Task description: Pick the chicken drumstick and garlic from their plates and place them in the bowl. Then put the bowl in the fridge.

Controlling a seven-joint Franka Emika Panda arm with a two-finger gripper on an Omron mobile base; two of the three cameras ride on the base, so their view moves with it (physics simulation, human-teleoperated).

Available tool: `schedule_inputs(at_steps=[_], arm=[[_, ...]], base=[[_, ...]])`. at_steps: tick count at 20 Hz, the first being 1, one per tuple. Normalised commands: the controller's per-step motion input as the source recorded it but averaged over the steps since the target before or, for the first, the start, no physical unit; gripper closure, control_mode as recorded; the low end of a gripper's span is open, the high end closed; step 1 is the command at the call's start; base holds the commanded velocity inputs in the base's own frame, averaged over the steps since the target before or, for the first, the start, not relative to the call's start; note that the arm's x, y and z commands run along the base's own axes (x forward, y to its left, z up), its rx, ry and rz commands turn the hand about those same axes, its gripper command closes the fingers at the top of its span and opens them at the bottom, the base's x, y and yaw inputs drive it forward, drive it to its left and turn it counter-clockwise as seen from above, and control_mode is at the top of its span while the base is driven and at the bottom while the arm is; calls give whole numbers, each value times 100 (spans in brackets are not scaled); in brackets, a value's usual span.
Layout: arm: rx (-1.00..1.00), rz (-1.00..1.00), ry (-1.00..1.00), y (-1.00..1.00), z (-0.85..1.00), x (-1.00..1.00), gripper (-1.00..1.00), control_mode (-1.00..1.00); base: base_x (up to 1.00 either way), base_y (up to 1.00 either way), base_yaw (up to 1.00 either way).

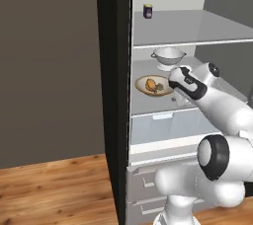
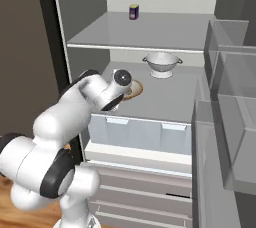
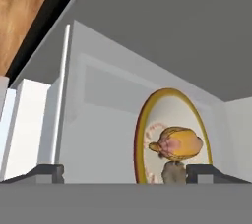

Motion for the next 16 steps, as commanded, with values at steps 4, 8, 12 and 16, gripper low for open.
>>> schedule_inputs(at_steps=[4,8,12,16], arm=[[0,-37,3,13,12,-51,-100,-100],[0,-49,0,21,7,-46,-100,-100],[0,-48,5,19,19,-38,-100,-100],[6,-51,20,7,40,-26,-100,-100]], base=[[0,0,0],[0,0,0],[0,0,0],[0,0,0]])
